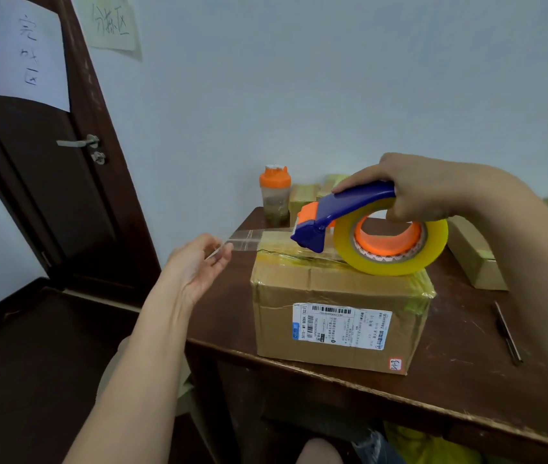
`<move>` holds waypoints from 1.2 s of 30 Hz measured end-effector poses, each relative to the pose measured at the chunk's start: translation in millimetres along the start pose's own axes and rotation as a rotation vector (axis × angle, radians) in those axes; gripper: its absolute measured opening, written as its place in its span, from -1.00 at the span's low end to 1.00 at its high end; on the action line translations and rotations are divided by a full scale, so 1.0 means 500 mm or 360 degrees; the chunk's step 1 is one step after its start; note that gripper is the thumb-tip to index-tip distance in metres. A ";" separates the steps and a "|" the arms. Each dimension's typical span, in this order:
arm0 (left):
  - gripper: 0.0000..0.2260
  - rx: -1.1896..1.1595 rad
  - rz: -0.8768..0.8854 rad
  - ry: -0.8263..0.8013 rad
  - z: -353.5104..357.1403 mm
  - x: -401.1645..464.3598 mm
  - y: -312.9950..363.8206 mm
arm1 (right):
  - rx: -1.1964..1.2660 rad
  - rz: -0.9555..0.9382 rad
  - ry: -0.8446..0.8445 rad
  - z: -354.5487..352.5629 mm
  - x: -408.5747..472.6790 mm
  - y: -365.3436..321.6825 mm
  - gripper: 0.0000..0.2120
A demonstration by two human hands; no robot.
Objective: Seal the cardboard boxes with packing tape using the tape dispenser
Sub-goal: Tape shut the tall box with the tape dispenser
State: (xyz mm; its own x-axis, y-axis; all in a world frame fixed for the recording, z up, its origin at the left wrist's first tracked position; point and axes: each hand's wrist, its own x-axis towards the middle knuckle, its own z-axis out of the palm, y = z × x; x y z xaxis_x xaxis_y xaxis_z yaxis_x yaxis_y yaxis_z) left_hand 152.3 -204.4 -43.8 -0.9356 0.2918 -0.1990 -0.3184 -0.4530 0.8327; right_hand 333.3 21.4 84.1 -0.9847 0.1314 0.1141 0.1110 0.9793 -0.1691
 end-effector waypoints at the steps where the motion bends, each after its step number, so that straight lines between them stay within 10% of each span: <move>1: -0.86 -0.0015 0.0006 -0.0001 0.000 -0.002 -0.001 | -0.0002 -0.0005 0.0010 0.002 0.001 -0.001 -0.28; 26: -0.86 0.0472 -0.0024 0.0175 -0.023 0.040 -0.079 | -0.0204 0.0019 0.0007 0.027 0.037 -0.010 -0.28; 36: -0.78 0.1426 -0.0175 0.0005 -0.010 0.028 -0.197 | -0.0189 0.0002 0.0009 0.030 0.040 -0.004 -0.30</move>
State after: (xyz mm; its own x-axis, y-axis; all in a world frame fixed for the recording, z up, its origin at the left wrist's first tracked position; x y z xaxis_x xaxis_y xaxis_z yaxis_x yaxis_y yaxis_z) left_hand 169.7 -160.0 -131.0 -0.9078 0.2917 -0.3014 -0.1688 0.4037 0.8992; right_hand 311.3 19.7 72.1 -0.9838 0.1330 0.1199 0.1275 0.9905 -0.0520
